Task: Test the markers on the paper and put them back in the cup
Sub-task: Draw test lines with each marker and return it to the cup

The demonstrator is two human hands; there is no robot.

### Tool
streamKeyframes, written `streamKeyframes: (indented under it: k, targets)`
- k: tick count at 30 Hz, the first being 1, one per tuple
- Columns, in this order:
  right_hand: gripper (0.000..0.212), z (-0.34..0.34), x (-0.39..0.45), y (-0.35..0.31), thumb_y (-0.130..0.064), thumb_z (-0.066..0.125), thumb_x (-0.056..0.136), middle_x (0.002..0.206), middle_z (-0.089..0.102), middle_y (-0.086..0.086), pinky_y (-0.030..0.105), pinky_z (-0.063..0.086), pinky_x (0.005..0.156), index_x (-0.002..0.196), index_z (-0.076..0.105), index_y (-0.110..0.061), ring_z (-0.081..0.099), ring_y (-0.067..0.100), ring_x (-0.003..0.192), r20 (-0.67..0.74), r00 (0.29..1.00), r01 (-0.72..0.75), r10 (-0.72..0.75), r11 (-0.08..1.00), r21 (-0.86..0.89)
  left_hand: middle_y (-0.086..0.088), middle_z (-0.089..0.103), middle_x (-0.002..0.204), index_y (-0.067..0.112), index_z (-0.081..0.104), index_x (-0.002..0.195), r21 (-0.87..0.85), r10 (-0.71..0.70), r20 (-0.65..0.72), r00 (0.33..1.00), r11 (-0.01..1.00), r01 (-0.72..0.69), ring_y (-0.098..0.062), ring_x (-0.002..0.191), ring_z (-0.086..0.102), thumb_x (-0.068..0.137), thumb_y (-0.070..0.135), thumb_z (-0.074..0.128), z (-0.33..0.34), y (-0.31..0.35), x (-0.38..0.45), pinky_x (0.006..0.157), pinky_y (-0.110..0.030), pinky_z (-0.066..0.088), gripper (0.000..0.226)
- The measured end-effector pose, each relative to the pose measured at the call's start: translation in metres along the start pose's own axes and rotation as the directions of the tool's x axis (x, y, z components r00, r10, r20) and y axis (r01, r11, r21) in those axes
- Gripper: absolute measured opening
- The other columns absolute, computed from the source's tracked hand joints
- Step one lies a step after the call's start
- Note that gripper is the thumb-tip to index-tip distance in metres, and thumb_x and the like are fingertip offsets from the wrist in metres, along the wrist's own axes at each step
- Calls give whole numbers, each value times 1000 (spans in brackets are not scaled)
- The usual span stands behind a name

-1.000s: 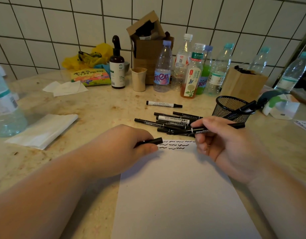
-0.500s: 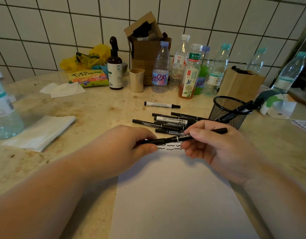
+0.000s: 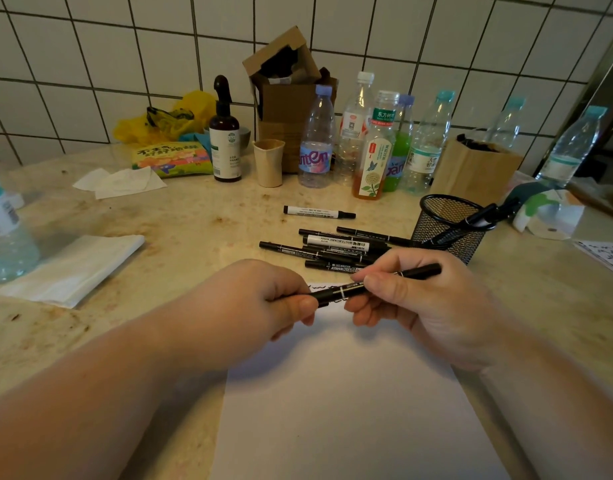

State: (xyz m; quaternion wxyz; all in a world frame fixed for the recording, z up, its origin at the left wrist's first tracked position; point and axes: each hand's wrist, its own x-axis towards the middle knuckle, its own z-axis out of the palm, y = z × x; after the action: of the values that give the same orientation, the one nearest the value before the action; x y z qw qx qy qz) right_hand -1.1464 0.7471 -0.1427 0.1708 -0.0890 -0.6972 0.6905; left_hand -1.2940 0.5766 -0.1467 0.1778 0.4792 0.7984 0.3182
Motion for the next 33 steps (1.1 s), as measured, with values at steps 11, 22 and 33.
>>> streamKeyframes:
  k: [11, 22, 33]
  targets:
    - [23, -5, 5, 1, -27, 67, 79, 81, 75, 18, 30, 57, 65, 95, 78, -15, 71, 28, 70, -125, 969, 229, -213, 965, 127, 13, 67, 75, 42, 62, 94, 48, 38, -121, 992, 998, -32, -1, 56, 55, 91, 51, 53, -5, -4, 2, 51, -17, 44, 12]
    - [16, -36, 3, -10, -27, 47, 106, 73, 71, 0, 20, 46, 46, 108, 63, -30, 66, 10, 57, -672, 544, 267, -503, 863, -429, 11, 66, 72, 39, 68, 91, 176, 10, -129, 992, 984, 13, -3, 66, 59, 91, 50, 56, -5, -8, -1, 55, -16, 45, 16]
    - [41, -39, 6, -8, -18, 53, 103, 86, 73, 2, 23, 56, 61, 141, 47, -30, 69, 10, 70, -614, 613, 211, -497, 852, -479, 12, 66, 72, 38, 68, 90, 190, 16, -138, 990, 982, 11, -4, 65, 60, 92, 47, 55, -4, -12, 0, 56, -17, 46, 15]
